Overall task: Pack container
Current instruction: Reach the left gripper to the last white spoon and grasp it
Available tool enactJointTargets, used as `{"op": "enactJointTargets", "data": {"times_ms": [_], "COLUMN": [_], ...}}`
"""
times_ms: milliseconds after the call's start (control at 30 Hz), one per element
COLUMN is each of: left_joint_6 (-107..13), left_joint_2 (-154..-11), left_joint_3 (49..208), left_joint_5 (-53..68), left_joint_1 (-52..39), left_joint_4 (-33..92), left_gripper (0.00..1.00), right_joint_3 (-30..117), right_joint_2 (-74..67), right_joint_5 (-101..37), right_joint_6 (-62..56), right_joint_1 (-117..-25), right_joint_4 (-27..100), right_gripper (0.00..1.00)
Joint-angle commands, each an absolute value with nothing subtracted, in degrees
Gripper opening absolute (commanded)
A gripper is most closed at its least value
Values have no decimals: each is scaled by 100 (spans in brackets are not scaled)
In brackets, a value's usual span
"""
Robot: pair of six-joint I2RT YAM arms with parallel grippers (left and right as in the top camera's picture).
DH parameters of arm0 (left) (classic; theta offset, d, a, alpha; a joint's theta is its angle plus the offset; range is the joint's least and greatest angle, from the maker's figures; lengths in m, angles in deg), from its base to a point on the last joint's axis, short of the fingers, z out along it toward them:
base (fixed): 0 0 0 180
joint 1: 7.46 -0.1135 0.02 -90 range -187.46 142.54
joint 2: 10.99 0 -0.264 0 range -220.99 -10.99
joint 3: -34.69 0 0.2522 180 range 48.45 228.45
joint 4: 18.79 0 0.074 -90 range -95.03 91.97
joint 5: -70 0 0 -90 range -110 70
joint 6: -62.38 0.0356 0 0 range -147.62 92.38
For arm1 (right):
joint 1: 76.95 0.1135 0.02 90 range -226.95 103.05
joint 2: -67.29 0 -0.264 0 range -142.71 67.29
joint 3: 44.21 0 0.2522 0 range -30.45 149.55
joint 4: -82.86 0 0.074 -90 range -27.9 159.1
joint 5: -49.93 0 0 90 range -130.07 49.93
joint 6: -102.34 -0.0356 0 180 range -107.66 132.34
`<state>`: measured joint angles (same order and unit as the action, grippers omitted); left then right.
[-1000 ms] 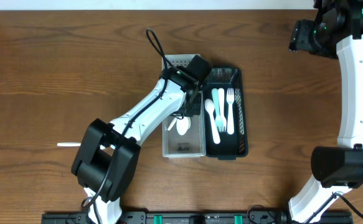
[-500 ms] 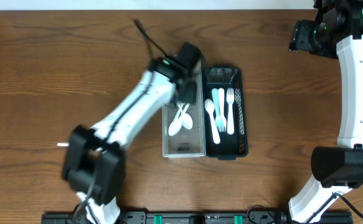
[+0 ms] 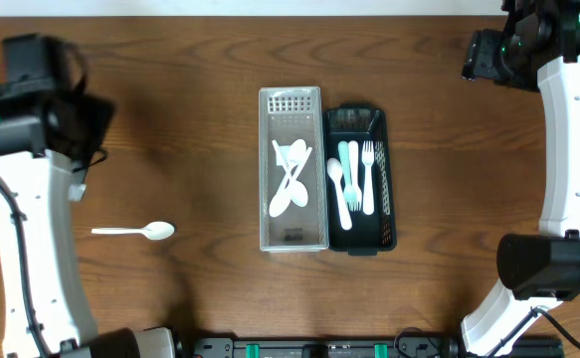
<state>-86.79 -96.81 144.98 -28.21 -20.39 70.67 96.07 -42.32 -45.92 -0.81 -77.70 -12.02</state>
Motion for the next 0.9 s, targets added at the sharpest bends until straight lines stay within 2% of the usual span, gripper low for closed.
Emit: {"op": "enactJointTargets", "data": {"times_ms": [0,167,500,867], "left_joint_6": [-10266,-10273,-10275,-10275], "left_joint_2": [-9797,-9823,-9917,-10752], "left_joint_3": [14094,13108,10807,10256], "left_joint_5": [-2904,-2906,-2755,-2760], "left_joint_1": [-2461,-2566,-2572,-2572], "left_joint_4": [7156,6756,4728,4042], "left_gripper": [98,98,98,98], "right_joint_3": [9568,9568,9568,9568], "right_joint_2": [-4256,-4256,-4256,-4256], "right_joint_5": [-4625,-4625,-4627,-4629], "right_joint_6": [-48,-48,-44,-44], "right_joint_1": [-7816,-7816,-7816,-7816], "right_joint_4": [-1141,-1114,-1145,-1152], "right_gripper": [73,74,74,74]}}
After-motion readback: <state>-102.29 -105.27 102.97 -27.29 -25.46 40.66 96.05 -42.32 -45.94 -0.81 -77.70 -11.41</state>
